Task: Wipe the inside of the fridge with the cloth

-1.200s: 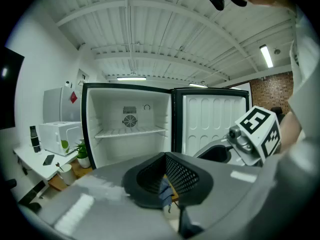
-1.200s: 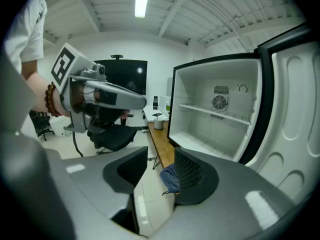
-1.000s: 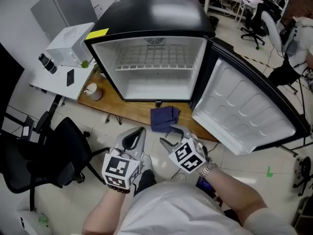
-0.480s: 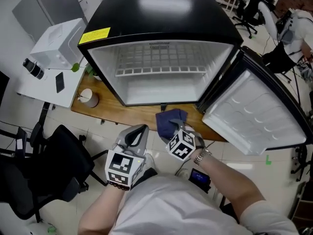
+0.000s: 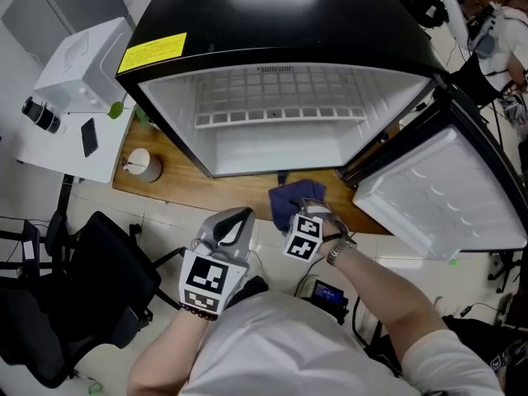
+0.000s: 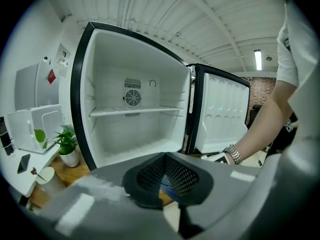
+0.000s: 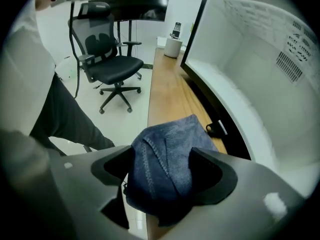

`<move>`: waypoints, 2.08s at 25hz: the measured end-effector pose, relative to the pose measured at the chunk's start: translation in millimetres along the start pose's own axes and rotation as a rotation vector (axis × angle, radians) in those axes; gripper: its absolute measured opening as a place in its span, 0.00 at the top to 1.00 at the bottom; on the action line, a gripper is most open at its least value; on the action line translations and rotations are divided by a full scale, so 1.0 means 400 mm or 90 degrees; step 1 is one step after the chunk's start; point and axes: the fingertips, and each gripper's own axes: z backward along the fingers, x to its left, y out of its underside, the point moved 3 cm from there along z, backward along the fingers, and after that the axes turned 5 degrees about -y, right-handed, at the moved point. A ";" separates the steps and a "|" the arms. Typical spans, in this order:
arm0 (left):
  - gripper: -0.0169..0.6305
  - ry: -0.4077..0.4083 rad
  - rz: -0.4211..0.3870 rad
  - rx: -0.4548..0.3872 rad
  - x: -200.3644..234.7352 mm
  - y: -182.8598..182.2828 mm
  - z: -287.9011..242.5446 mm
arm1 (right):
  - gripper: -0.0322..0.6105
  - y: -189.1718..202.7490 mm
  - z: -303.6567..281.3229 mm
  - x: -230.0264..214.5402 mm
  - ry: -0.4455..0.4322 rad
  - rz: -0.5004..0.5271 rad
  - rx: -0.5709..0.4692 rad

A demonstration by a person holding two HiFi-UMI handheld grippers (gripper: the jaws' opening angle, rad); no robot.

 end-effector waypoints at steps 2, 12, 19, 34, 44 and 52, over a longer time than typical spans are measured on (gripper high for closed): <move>0.96 -0.002 0.000 0.001 0.013 0.002 0.003 | 0.37 0.006 -0.006 -0.002 0.011 0.014 0.012; 0.96 -0.015 0.019 -0.006 0.057 0.004 0.013 | 0.76 -0.019 0.036 0.006 -0.002 -0.050 -0.043; 0.96 -0.028 0.021 -0.023 0.083 -0.018 0.025 | 0.83 -0.055 0.111 -0.016 0.042 -0.108 -0.112; 0.96 -0.128 -0.009 -0.113 0.208 -0.150 0.101 | 0.84 -0.243 0.389 -0.106 0.140 -0.227 -0.365; 0.84 -0.188 -0.028 -0.175 0.319 -0.248 0.160 | 0.85 -0.456 0.625 -0.146 0.187 -0.215 -0.586; 0.80 -0.173 -0.046 -0.191 0.358 -0.285 0.162 | 0.85 -0.590 0.719 -0.193 0.205 -0.203 -0.683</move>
